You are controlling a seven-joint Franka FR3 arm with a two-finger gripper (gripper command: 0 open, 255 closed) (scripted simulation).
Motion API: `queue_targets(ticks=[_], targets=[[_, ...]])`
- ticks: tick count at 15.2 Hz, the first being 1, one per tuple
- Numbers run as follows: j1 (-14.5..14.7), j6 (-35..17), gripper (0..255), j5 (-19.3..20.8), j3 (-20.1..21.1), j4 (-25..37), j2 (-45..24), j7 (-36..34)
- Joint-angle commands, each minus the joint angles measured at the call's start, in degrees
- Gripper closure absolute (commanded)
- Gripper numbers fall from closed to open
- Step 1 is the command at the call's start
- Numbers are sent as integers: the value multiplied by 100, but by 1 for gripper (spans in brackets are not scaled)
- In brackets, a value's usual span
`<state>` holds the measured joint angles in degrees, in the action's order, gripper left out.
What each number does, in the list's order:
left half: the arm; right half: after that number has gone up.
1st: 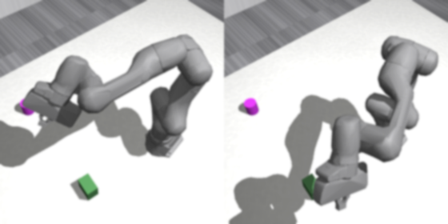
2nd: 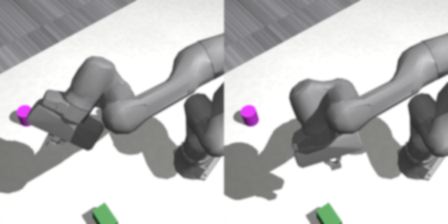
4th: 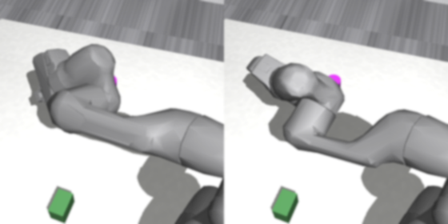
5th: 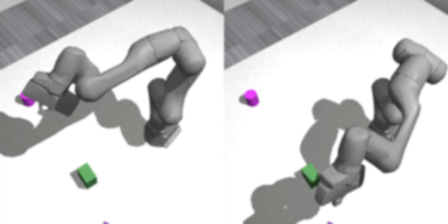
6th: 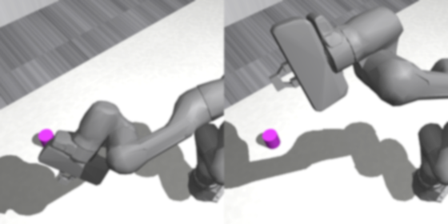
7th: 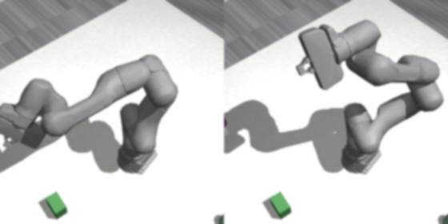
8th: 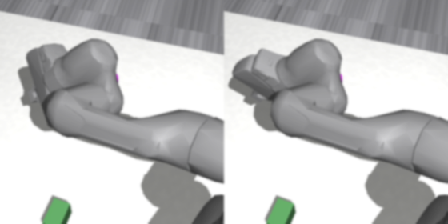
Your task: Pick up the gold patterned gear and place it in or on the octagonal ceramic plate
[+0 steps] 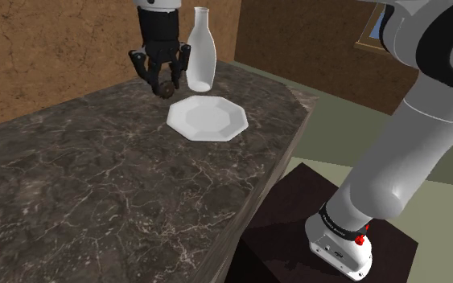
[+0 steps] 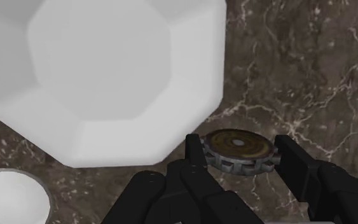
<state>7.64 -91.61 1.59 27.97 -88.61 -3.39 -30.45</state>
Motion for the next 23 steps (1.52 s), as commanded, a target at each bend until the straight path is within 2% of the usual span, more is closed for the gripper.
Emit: queue_targets(ticks=[1, 7, 23], targets=[[-186, -79, 255, -215, -132, -474, 448, 324], [-557, -141, 255, -636, -743, -1704, 1685, 1382], [-511, -1286, 255, -687, -710, -2930, 1767, 1417]])
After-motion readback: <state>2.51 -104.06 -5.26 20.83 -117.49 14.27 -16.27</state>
